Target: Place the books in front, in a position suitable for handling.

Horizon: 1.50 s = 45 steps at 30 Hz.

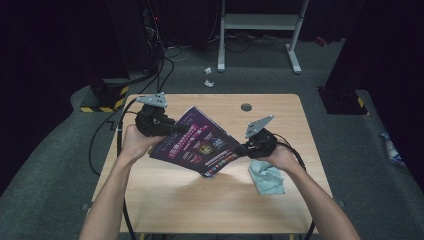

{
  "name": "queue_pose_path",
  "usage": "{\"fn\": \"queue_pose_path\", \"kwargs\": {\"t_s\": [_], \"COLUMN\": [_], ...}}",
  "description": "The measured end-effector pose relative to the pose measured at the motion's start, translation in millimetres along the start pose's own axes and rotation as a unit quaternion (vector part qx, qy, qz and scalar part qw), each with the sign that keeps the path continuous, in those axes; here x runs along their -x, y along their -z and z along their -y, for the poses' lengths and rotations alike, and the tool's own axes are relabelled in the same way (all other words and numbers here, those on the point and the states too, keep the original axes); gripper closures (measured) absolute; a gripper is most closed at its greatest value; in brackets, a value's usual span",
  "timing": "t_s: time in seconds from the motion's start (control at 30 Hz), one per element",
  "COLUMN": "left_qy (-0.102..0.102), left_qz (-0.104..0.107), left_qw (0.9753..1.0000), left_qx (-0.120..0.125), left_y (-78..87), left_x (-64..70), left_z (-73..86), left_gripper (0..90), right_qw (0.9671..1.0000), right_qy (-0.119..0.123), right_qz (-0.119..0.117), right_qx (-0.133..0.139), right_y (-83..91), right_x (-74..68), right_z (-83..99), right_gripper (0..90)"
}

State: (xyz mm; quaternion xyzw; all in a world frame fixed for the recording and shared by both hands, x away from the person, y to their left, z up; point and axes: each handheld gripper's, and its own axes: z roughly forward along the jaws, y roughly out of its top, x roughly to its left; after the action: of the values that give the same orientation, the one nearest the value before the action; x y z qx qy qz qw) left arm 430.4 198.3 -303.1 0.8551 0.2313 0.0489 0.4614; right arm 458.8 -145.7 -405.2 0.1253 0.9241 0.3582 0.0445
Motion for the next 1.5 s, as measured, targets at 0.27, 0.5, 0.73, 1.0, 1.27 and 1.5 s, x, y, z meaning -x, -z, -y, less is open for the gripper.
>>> {"fn": "queue_pose_path", "kwargs": {"t_s": [0.27,0.5,0.73,1.0,1.27,1.5], "left_qy": [-0.006,-0.014,0.0,-0.003,-0.008,-0.007], "left_qz": [-0.005,0.0,0.017,0.029,0.008,-0.013], "left_qw": [1.0,0.9999,0.9998,0.9994,0.9993,0.9988], "left_qx": [-0.005,0.003,-0.003,-0.017,-0.035,-0.046], "left_y": [-2.0,-3.5,-4.5,-3.7,-3.1,-3.2], "left_x": [2.8,1.2,-4.2,-2.4,2.4,6.9], "left_z": [-3.9,-3.0,-3.9,-6.7,-14.0,-20.7], "left_gripper": [83.4,83.3,83.2,83.1,83.8,83.8], "right_qw": [0.9999,0.9997,0.999,0.9975,0.9991,0.9986], "right_qy": [-0.008,0.012,0.011,0.004,-0.011,-0.047], "right_qz": [0.001,-0.021,-0.042,-0.07,-0.041,0.02], "right_qx": [0.013,0.004,0.002,-0.006,-0.002,-0.015], "right_y": [-2.4,-0.2,0.2,-6.1,-8.5,5.5], "right_x": [0.2,-3.3,-1.4,1.7,4.1,2.4], "right_z": [5.3,6.0,6.6,5.5,4.5,13.4], "right_gripper": [79.8,83.2,83.4,83.5,74.9,53.6]}}
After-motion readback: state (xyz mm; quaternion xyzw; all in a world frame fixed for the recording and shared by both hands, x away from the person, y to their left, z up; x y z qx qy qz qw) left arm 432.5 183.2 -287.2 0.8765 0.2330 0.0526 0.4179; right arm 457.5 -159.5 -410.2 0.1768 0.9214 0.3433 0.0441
